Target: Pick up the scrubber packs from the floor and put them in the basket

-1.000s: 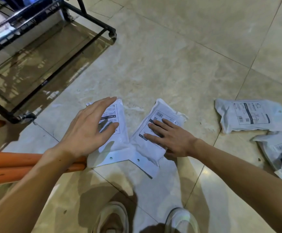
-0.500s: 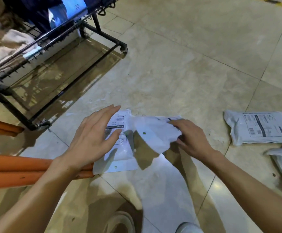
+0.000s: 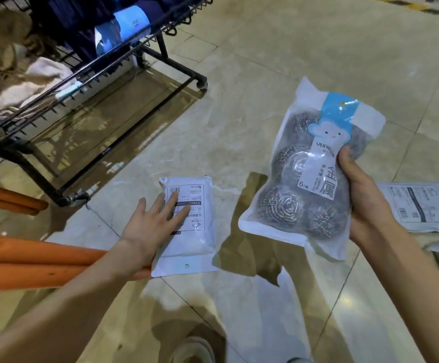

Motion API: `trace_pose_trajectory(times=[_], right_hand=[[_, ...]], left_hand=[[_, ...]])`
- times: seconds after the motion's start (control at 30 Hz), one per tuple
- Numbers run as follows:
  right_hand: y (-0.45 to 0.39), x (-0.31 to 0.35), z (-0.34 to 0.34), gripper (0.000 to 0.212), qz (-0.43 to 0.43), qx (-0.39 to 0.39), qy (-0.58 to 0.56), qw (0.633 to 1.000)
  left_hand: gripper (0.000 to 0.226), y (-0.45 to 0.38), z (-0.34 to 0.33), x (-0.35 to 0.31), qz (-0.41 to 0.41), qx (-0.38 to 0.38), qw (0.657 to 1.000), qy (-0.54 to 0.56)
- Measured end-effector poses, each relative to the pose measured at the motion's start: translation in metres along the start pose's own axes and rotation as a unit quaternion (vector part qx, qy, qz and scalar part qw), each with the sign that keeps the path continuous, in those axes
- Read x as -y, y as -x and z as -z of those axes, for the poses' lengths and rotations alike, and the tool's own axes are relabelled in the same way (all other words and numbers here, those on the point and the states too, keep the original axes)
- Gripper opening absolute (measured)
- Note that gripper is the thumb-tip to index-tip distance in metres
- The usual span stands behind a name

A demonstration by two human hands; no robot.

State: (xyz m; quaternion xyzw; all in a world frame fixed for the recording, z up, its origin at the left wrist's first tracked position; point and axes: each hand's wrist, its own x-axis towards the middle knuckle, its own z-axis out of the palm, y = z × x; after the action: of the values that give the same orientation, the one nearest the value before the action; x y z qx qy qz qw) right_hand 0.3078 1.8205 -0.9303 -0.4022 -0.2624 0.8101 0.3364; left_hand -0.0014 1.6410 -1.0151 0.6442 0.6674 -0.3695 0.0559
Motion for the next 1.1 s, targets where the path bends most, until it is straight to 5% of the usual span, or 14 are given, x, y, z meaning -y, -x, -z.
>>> trace_pose_trajectory(times=[0.23, 0.6, 0.77, 0.87, 1.0, 1.1], right_hand=[[-0.003, -0.015, -0.004, 0.049, -0.006, 0.014, -0.009, 1.0], [-0.011, -0.03, 0.005, 0.058, -0.024, 0.028, -0.016, 0.999], [-0.008, -0.025, 0.007, 0.05, 0.001, 0.018, 0.039, 0.999], [-0.004, -0.016, 0.007, 0.048, 0.048, -0.002, 0.108, 0.993], [0.008, 0.009, 0.013, 0.042, 0.112, -0.041, 0.16, 0.98], [0.019, 0.034, 0.021, 0.041, 0.145, -0.066, 0.16, 0.974]], left_hand=[[0.083, -0.025, -0.013, -0.004, -0.063, 0.001, 0.992, -0.108], [0.08, -0.055, -0.02, -0.012, -0.25, -0.167, 0.95, -0.084], [0.053, -0.057, -0.013, -0.041, -0.222, -0.257, 0.94, -0.035], [0.051, -0.051, 0.002, -0.055, -0.156, -0.318, 0.929, 0.107], [0.038, -0.045, 0.042, -0.061, -0.032, -0.445, 0.81, 0.381], [0.048, -0.041, 0.078, -0.042, 0.085, -0.419, 0.754, 0.498]])
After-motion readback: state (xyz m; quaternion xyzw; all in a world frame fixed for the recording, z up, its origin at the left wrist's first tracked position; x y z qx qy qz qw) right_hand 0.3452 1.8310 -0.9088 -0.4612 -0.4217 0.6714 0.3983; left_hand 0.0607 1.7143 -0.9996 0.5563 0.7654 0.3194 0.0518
